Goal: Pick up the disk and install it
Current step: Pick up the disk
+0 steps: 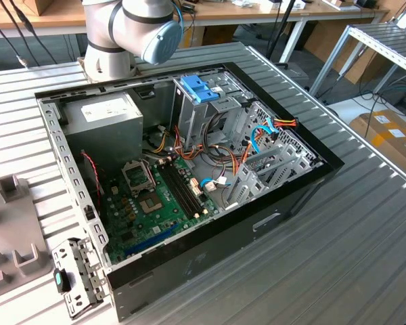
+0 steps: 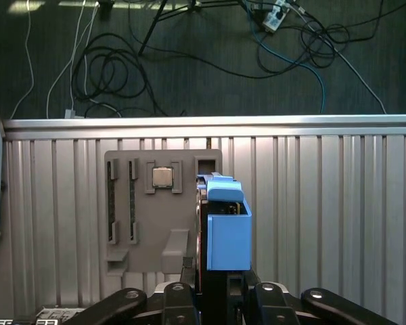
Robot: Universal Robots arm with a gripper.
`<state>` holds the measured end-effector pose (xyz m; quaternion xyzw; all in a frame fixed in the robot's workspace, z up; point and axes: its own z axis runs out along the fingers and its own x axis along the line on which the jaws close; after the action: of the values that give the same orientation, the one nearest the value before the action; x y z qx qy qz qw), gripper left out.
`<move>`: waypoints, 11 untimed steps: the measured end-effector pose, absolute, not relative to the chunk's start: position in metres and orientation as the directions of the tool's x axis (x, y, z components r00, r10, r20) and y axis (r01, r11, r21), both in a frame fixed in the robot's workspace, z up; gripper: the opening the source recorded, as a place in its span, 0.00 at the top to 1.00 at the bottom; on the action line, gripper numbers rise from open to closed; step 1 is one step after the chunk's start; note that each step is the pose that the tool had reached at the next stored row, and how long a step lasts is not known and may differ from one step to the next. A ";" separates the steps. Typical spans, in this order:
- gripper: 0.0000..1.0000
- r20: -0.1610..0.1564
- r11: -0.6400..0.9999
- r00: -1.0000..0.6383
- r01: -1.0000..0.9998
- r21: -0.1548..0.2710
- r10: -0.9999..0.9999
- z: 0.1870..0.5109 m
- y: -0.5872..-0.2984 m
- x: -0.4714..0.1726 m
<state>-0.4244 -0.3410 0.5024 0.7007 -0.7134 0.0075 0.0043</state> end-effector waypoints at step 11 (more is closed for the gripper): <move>0.65 0.017 0.018 -0.018 -1.000 -0.005 -1.000 0.502 -0.341 -0.411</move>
<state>-0.4109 -0.3410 0.5024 0.7007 -0.7134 0.0075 0.0043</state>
